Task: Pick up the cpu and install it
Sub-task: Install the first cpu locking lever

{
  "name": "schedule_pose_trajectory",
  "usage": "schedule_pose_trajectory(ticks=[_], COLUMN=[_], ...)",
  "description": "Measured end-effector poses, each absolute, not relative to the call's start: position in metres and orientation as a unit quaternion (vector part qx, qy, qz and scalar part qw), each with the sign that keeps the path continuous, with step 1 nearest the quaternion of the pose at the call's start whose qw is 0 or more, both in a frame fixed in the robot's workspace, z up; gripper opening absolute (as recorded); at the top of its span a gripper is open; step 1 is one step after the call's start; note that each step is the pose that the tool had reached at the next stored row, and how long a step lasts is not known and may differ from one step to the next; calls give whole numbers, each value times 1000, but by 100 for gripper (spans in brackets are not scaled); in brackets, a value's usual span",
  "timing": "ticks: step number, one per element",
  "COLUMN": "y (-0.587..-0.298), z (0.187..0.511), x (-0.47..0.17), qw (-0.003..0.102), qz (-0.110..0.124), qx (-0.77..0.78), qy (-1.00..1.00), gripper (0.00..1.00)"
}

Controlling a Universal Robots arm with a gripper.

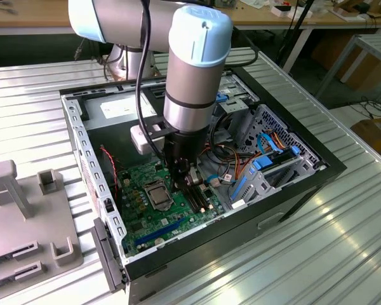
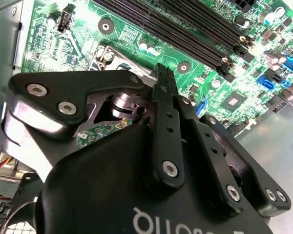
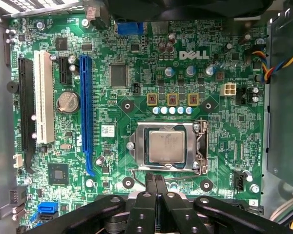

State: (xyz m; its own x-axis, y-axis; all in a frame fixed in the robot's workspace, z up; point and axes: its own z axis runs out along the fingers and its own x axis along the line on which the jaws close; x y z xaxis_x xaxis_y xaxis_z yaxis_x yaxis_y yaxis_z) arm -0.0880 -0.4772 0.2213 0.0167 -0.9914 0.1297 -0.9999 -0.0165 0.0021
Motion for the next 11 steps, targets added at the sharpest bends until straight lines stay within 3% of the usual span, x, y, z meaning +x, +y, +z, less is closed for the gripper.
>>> schedule_pose_trajectory(ticks=[11], y=[-481], z=[220], x=[-88], qw=[46], qz=[46], qx=[715], qy=[-696], gripper=[11])
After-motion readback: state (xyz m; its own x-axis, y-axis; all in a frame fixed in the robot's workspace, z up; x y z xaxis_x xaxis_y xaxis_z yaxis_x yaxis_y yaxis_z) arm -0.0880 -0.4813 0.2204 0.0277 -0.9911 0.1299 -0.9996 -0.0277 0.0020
